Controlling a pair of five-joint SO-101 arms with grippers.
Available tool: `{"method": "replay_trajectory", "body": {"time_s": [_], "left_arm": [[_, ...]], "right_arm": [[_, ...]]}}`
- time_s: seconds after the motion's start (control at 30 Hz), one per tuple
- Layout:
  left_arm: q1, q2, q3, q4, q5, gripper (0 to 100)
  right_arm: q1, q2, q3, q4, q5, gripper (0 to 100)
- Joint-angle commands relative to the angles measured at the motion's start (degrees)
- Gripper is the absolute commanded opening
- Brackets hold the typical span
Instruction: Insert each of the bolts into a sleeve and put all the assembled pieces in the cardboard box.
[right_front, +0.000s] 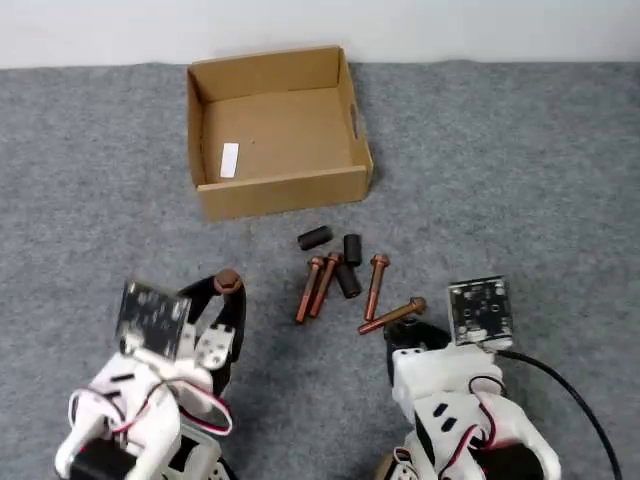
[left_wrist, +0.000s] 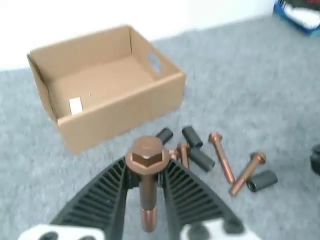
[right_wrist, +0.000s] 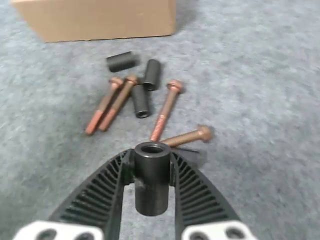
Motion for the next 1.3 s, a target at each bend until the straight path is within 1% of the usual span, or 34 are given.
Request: {"method": "replay_trajectory", "body": {"time_s": [0.0, 0.03, 0.1, 0.17, 0.23, 0.27, 0.37, 0.5, 0.6, 0.63, 0.77, 0.97, 1.13, 1.27], "left_arm": [[0.1, -5.8, 2.3, -2.3, 2.1, 0], [0.1, -4.7, 2.3, -2.4, 4.6, 0], [0.3, -3.6, 2.1, -3.4, 12.2, 0], [0.3, -3.8, 2.2, -6.9, 19.3, 0], [0.3, -4.3, 2.2, -10.1, 24.0, 0], [0.4, -4.5, 2.2, -11.6, 25.0, 0], [3.6, -4.6, 2.3, -14.6, 25.3, 0], [10.7, -4.6, 2.2, -17.8, 25.4, 0], [13.7, -4.6, 2.2, -19.7, 25.4, 0], [14.4, -4.6, 2.2, -19.9, 25.4, 0], [16.4, -4.4, 3.0, -19.7, 25.4, 0], [17.8, -4.6, 5.4, -19.9, 25.4, 0], [17.9, -4.6, 6.7, -20.4, 25.4, 0], [19.5, -4.6, 7.6, -20.7, 25.4, 0]], "right_arm": [[-5.6, -0.1, 0.1, -1.7, 0.1, 0.9], [-7.3, -0.1, 0.4, -1.8, 0.1, 0.9], [-10.0, -0.1, 0.8, -2.8, 0.1, 1.0], [-13.0, -0.1, 1.5, -3.6, 0.2, 1.0], [-16.0, -0.1, 2.0, -4.3, 0.2, 1.0], [-17.5, -0.1, 2.0, -4.4, 0.2, 1.0], [-20.4, -0.1, 2.1, -5.4, 0.4, 1.0], [-23.5, 0.3, 2.3, -8.9, 0.6, 1.0], [-24.4, 0.4, 2.3, -11.6, 1.1, 1.0], [-24.5, 0.4, 2.3, -12.4, 2.4, 1.0], [-24.6, 0.4, 2.3, -15.5, 5.1, 1.0], [-27.4, 0.5, 2.4, -15.8, 5.1, 1.0], [-27.6, 0.5, 2.4, -15.8, 5.1, 1.0], [-27.5, 0.5, 2.4, -15.8, 5.1, 1.0]]}}
